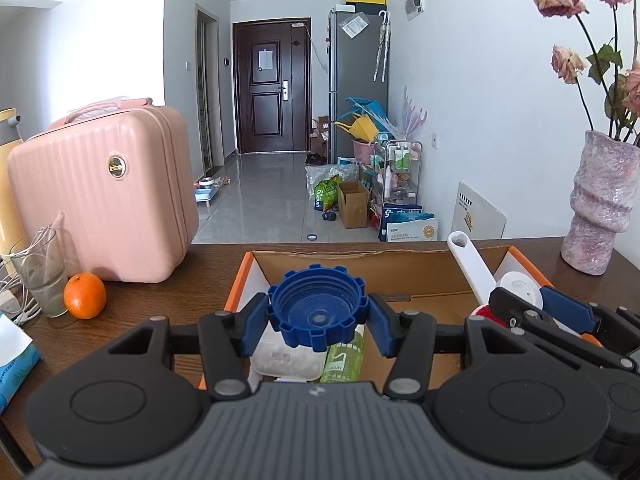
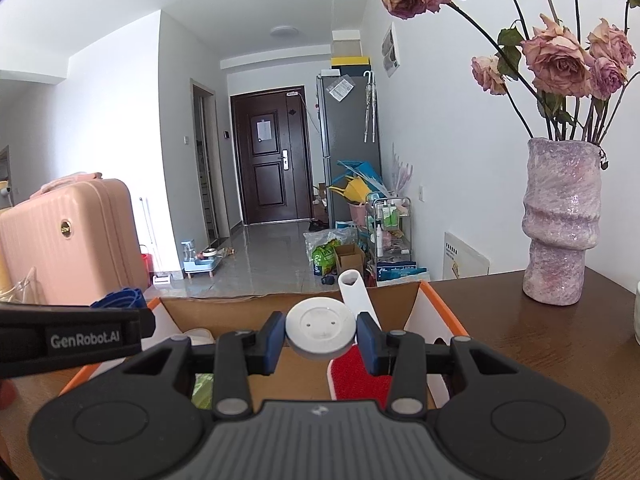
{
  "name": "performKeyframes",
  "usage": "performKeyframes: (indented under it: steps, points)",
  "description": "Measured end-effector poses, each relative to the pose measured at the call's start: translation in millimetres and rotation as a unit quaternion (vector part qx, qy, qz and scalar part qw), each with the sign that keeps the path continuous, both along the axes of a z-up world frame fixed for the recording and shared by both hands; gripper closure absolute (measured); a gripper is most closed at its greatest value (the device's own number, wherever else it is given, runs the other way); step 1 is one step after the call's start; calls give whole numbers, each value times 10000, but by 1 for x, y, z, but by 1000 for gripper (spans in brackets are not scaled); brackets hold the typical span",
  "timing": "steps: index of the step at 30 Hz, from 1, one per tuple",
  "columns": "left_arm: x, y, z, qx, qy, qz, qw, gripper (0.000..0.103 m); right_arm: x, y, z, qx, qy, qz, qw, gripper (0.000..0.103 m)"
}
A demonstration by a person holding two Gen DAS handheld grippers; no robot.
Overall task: Organize rigid objects
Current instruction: 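Carry the blue cap with the left tool while the right tool carries the white cap over the box, then open the left tool to drop the blue cap into the box while the right tool releases the white cap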
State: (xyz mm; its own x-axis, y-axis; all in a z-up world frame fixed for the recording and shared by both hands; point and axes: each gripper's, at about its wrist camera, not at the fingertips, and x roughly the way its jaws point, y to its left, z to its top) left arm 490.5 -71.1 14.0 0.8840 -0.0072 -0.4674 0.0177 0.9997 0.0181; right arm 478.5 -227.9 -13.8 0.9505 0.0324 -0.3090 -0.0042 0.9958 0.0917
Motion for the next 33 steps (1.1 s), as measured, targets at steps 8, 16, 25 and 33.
performKeyframes:
  steps: [8,16,25,33]
  points:
    - [20,-5,-8,59,110,-12,9999,49,19,-3,-4,-47,89,-85,9999,65]
    - [40,-6,-18,87,250,62,9996,49,35,-3,-8,-126,227,-149,9996,65]
    - [55,-6,-30,180,403,107,9990,49,48,-5,-11,-223,404,-211,9987,65]
    - [62,-4,-37,224,506,137,9984,49,55,-6,-14,-297,526,-213,9979,65]
